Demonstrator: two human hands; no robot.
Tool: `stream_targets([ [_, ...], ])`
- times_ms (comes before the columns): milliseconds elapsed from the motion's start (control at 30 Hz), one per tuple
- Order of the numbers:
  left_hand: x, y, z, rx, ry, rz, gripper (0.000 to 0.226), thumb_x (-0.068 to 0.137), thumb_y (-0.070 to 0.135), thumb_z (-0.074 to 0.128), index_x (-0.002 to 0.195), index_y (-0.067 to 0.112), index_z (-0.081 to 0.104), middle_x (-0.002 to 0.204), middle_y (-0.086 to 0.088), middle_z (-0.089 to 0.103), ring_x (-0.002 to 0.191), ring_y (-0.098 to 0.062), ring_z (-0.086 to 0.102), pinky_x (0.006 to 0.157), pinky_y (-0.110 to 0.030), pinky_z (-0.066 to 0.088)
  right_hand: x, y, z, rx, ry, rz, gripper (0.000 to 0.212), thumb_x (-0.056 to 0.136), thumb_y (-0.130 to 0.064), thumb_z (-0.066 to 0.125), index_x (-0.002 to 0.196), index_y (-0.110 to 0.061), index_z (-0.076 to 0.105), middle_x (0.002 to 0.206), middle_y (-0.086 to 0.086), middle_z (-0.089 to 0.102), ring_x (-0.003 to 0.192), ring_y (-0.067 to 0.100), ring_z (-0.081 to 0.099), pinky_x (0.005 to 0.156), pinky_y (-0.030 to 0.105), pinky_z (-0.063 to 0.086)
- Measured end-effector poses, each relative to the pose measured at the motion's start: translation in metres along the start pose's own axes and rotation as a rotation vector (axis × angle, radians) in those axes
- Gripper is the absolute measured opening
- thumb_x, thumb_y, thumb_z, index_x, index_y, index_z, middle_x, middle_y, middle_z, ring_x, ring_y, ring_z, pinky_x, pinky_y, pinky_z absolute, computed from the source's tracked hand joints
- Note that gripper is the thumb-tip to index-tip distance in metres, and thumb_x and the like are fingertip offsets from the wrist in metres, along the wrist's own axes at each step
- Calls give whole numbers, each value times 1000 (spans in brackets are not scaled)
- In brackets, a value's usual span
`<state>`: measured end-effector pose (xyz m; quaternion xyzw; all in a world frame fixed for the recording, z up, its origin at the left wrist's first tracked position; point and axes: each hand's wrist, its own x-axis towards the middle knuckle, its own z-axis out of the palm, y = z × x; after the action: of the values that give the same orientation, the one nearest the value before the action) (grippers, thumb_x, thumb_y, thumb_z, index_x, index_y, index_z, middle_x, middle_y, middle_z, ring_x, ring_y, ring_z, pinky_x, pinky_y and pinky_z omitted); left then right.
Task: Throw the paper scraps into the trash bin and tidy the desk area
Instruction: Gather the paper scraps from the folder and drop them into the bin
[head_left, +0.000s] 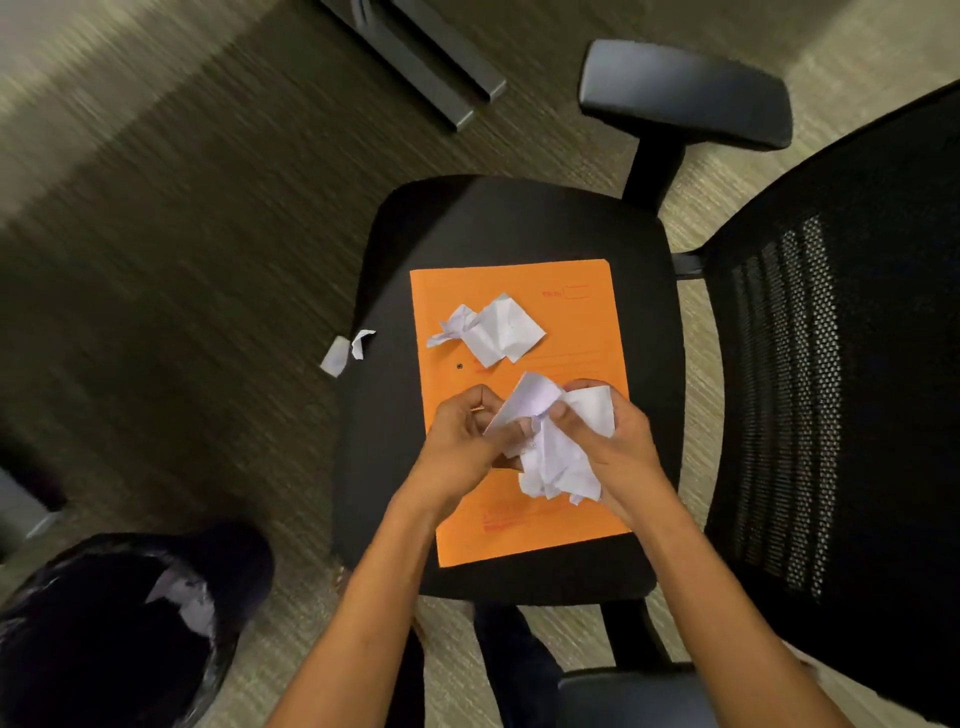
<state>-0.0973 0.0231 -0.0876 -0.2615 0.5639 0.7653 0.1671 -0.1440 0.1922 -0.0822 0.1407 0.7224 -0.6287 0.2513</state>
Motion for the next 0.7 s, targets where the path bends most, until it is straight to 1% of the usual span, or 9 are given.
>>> stream_targets([
  [100,-16,4,-21,-25,94,24,22,86,12,74,103,14,59,88,-7,76,77,-23,75,57,-32,60,-3,-3,40,-74,20,-47,33,77,-47,75,104,-30,69,100,-16,74,94,3,69,78,23,57],
  [233,-38,3,-47,16,134,117,35,92,13,62,121,32,58,105,7,69,92,-14,72,60,-31,59,-9,1,88,-305,38,-101,12,93,-41,64,102,-32,64,99,-15,68,93,4,64,81,25,52],
  [300,-53,3,-62,17,137,133,33,93,12,49,117,30,62,103,5,71,92,-13,71,65,-36,60,-16,1,115,-384,31,-158,20,97,-41,57,107,-25,64,98,-14,66,95,9,62,77,17,47],
  [333,-58,3,-65,17,151,122,31,93,14,45,113,29,65,102,1,71,92,-16,71,71,-44,61,-18,0,124,-416,31,-183,22,99,-41,53,108,-24,63,95,-15,64,93,10,61,73,14,45],
  [433,-75,0,-81,0,223,94,32,97,34,36,104,23,66,102,-12,71,96,-28,69,89,-61,53,-31,-2,158,-530,11,-245,32,103,-43,40,112,-21,60,94,-9,62,92,13,57,72,27,41],
  [500,-87,-3,-93,4,267,69,52,95,60,31,103,21,65,102,-12,71,100,-30,68,91,-58,54,-42,-3,180,-612,12,-283,37,105,-43,33,113,-17,59,99,0,65,95,19,59,77,34,44],
  [567,-99,-6,-106,2,304,91,64,87,76,33,103,24,66,100,-5,73,98,-22,70,88,-46,57,-55,-3,200,-656,21,-331,36,106,-38,30,114,-17,58,104,3,67,98,22,60,82,38,47],
  [633,-109,-9,-120,-16,351,169,47,88,67,49,105,27,66,100,1,73,95,-13,71,81,-35,58,-66,-3,218,-690,1,-371,34,107,-35,29,111,-20,58,102,1,67,96,21,61,82,39,49],
  [700,-121,-14,-140,-62,384,221,27,94,45,59,110,24,66,102,-2,74,95,-16,72,79,-30,59,-76,-1,237,-654,-66,-338,32,107,-32,30,111,-21,59,101,0,67,93,19,62,79,36,50],
])
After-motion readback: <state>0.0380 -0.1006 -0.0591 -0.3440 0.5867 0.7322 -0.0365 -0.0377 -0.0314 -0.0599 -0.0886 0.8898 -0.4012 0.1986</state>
